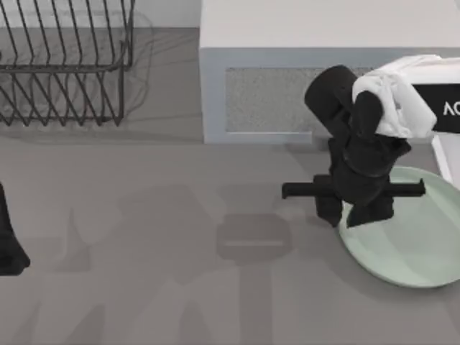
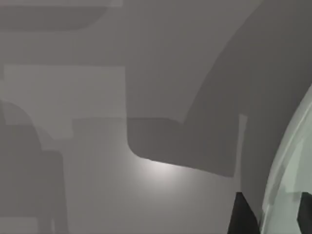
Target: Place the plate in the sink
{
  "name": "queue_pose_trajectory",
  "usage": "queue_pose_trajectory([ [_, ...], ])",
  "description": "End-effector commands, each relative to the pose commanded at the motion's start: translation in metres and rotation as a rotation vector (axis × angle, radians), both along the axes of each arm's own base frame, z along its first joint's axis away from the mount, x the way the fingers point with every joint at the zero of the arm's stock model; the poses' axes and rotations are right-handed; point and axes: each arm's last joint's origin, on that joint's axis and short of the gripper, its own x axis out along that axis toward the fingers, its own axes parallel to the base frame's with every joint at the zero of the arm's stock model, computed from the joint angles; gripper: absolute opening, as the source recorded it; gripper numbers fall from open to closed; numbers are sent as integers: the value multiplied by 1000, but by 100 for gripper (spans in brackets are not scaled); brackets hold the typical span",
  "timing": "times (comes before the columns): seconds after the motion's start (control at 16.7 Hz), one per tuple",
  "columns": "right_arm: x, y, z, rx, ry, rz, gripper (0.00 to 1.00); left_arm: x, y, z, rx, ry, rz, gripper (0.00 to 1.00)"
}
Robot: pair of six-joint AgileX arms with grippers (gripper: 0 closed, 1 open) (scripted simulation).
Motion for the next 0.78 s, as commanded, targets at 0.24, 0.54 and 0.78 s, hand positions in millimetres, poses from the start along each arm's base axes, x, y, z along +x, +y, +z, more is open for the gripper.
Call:
queue_pose_trajectory([
  [0.24,-3,21,32,-7,78,44,0,0,0,0,0,0,0,100],
  [0.54,2,36,113,4,99,66,0,0,0,0,0,0,0,100],
  [0.78,7,24,181,13,48,37,0,0,0,0,0,0,0,100],
])
